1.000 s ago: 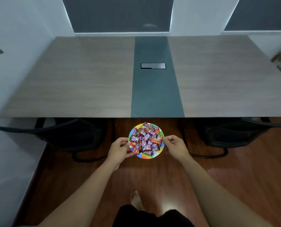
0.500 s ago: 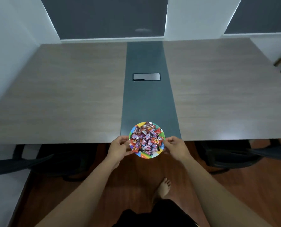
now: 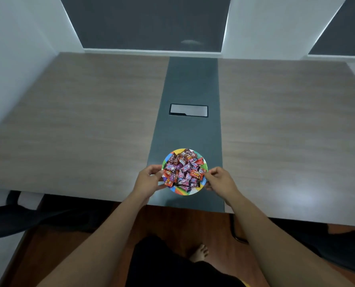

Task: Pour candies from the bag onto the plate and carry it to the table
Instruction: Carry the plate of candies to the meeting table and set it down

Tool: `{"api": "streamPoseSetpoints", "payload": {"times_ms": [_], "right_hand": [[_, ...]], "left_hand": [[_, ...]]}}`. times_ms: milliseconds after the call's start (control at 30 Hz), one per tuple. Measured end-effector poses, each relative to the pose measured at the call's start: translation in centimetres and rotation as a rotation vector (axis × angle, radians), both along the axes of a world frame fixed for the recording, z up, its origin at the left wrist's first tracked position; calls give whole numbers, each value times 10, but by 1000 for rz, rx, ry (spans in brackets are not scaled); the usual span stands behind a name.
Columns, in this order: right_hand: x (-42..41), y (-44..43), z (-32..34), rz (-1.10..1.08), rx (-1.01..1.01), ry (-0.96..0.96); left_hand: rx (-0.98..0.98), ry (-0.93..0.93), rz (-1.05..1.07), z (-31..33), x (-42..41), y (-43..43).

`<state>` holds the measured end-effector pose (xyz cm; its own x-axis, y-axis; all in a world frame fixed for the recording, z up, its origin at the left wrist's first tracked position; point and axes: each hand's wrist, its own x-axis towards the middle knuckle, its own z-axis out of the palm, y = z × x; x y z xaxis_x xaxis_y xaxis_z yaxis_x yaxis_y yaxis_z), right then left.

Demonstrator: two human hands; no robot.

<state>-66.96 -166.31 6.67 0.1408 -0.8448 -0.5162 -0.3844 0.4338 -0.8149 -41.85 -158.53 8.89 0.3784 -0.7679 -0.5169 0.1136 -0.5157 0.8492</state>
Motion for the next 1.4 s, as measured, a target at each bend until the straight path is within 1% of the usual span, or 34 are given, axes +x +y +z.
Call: {"api": "streamPoseSetpoints", "payload": {"times_ms": [233, 567, 833, 1033, 1200, 1400], "right_hand": [[24, -58, -3, 8, 22, 35], [78, -152, -13, -32, 48, 91], [108, -216, -22, -63, 36, 102], [117, -272, -36, -48, 63, 117], [117, -327, -53, -35, 44, 146], [118, -389, -82, -51, 98, 157]], "left_hand": [[15, 38, -1, -9, 25, -56], [58, 93, -35, -29, 82, -164], [93, 70, -99, -34, 115, -246], [114, 84, -83, -52, 126, -303], [122, 102, -76, -63, 124, -356], [160, 114, -52, -91, 122, -420]]}}
